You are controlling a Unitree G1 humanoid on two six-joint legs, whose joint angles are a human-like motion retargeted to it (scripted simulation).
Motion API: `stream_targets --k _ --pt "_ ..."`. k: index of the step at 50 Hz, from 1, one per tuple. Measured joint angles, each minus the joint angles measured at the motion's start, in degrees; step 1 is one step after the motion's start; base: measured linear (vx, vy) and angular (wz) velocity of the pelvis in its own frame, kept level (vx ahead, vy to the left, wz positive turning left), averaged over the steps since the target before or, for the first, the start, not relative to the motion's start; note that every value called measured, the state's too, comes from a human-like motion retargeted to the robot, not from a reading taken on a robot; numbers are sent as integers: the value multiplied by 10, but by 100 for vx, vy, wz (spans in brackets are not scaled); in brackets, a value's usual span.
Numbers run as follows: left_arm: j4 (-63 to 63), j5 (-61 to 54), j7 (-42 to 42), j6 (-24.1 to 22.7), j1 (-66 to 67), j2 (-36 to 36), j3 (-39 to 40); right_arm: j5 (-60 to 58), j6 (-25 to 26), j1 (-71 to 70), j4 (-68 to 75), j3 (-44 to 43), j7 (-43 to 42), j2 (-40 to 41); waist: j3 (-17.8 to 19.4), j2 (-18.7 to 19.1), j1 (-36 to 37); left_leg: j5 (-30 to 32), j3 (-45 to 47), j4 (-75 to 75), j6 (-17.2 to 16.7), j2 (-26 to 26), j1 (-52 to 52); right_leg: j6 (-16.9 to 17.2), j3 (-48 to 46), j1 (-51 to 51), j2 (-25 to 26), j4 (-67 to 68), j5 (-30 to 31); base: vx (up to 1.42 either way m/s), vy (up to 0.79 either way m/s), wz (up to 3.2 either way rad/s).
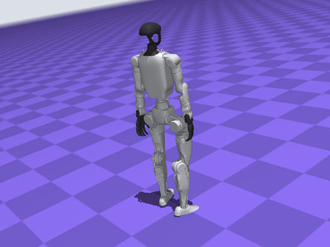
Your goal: Upper body actions
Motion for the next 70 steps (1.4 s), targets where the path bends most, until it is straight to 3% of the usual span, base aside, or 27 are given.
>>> stream_targets --k 63,70 --pt "-18 -4 -9 -3 8 6 11 -17 -2 -3 13 3 15 -5 10 -13 -9 2 12 -5 -2 0 13 -5 15 1 2 3 0 0 0 -1" --pt "57 -28 -1 9 -11 33 2 -65 -29 7 -7 -12 -4 -14 18 -13 -10 -1 36 -9 -4 3 23 -7 46 -14 3 11 6 -1 -1 -37"
